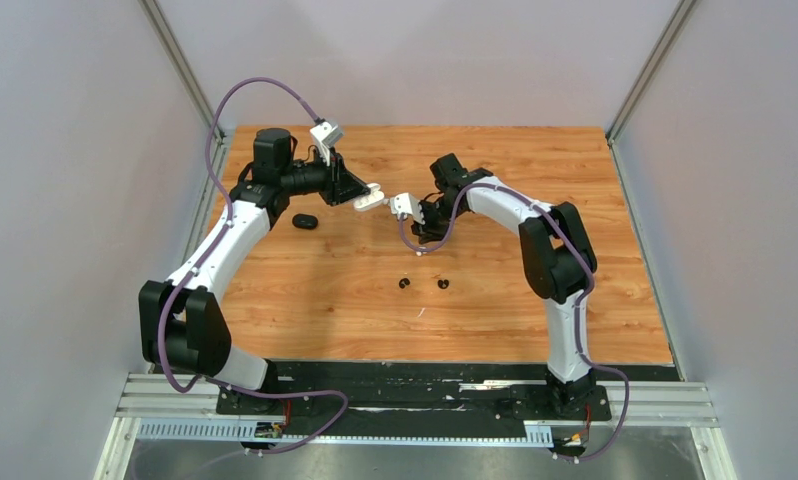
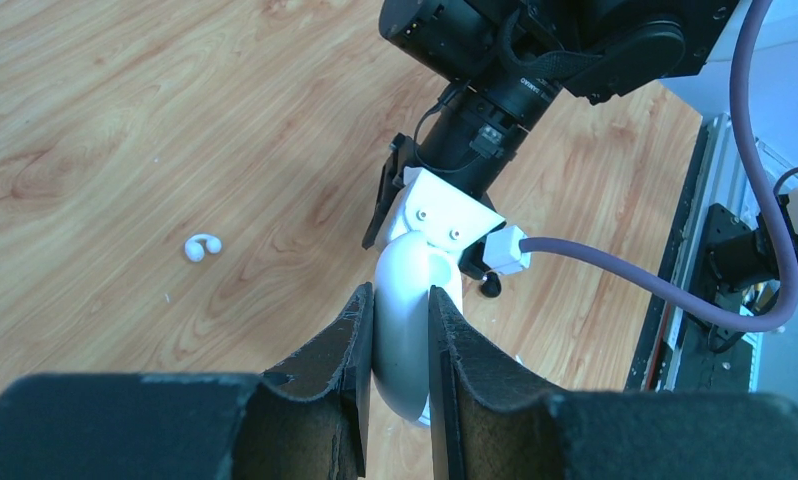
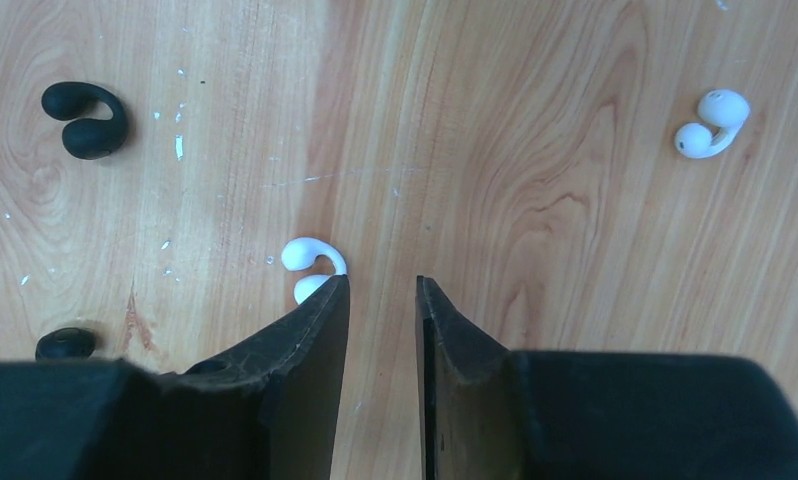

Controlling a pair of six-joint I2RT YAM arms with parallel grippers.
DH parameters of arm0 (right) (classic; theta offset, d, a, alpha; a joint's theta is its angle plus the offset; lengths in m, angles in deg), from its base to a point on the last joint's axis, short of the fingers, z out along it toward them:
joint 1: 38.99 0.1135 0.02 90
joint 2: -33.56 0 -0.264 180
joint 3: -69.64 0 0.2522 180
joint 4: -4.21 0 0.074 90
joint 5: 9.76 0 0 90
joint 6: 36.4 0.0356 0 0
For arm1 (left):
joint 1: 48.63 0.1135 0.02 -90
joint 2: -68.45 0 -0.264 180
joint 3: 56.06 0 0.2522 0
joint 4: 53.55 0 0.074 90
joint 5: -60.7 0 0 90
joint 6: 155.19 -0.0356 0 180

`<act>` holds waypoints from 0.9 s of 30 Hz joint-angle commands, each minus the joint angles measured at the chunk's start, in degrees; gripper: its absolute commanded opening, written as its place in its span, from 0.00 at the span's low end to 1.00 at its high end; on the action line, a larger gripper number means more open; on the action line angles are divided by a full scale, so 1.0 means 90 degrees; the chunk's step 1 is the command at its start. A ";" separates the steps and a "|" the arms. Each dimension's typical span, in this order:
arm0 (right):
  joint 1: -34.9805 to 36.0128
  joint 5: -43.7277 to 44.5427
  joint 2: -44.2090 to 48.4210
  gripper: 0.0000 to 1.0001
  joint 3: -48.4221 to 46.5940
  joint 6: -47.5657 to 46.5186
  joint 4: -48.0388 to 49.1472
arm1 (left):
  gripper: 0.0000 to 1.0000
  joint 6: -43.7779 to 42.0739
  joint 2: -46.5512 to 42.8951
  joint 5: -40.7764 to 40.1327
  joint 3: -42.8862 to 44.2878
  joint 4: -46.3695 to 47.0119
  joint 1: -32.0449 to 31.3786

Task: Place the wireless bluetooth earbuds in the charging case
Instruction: Pick up the left earbud from the center of the board.

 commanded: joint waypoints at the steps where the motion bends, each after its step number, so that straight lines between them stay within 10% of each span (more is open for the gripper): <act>1: 0.0017 -0.0138 -0.0140 0.31 -0.0193 -0.0167 -0.0321 | 0.00 0.0050 -0.0003 0.0059 0.0242 0.0200 0.0038; 27: 0.0013 -0.0326 -0.0565 0.33 -0.0704 -0.0343 -0.1330 | 0.00 0.0156 0.0148 0.0052 0.0233 0.0329 0.0038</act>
